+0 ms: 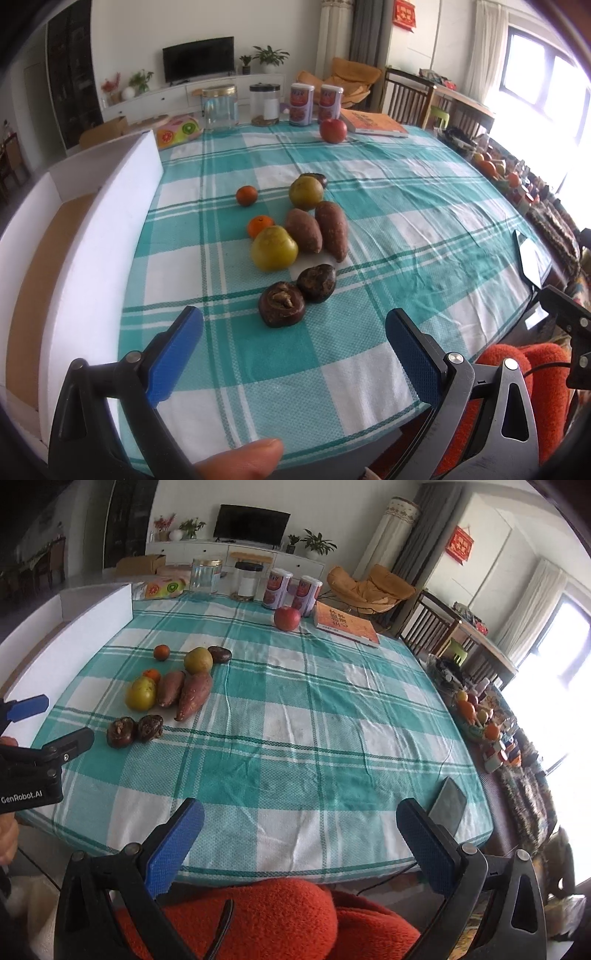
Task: Organize fruits
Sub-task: 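Move the left gripper to the large dark brown round fruit and close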
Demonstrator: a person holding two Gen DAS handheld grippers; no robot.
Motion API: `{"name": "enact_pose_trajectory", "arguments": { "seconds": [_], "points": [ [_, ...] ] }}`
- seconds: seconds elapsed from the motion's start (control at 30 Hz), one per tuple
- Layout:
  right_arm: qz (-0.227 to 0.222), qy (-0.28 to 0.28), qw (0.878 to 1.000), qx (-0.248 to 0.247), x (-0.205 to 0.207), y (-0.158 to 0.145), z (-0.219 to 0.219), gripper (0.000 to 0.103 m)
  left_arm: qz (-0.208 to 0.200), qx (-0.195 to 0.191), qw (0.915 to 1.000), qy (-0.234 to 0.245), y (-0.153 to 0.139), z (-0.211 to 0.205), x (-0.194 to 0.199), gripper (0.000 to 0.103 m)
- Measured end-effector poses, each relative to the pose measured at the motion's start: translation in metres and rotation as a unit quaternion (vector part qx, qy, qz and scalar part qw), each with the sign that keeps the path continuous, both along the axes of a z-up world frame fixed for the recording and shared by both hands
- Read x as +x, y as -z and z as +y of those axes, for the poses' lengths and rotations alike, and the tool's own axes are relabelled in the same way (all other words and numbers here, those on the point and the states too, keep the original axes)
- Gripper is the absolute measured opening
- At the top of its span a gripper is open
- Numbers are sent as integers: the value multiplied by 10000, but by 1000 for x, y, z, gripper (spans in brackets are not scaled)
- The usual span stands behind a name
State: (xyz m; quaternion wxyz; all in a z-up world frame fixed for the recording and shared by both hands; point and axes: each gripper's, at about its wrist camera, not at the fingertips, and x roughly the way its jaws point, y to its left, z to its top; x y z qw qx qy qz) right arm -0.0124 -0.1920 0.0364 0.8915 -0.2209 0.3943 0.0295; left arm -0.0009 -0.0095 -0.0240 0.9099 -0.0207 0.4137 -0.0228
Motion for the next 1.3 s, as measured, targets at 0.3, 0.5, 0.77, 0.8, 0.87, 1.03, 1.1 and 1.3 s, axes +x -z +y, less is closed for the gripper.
{"name": "enact_pose_trajectory", "arguments": {
  "seconds": [0.3, 0.5, 0.77, 0.8, 0.87, 1.03, 1.1, 1.3],
  "points": [
    [214, 312, 9832, 1784, 14, 82, -1, 103, 485, 133, 9987, -64, 30, 5, -2, 100],
    [-217, 258, 9762, 2144, 3, 85, 5, 103, 745, 93, 9968, -283, 51, 20, -1, 100],
    [-301, 468, 9758, 2113, 3, 84, 1, 103, 779, 324, 9961, -255, 70, 18, 4, 100],
    [-292, 478, 9758, 2113, 3, 85, 0, 103, 798, 334, 9959, -252, 72, 18, 5, 100],
    [-265, 492, 9762, 2095, 3, 87, 0, 103, 856, 332, 9954, -259, 77, 20, 7, 100],
    [-297, 484, 9775, 2031, 2, 88, 2, 103, 953, 309, 9945, -300, 85, 23, 9, 100],
    [-313, 482, 9778, 2015, 2, 88, 2, 103, 990, 287, 9942, -311, 87, 25, 10, 100],
    [-339, 481, 9778, 2012, 1, 88, 2, 103, 1026, 263, 9939, -313, 90, 24, 11, 100]
  ]
}}
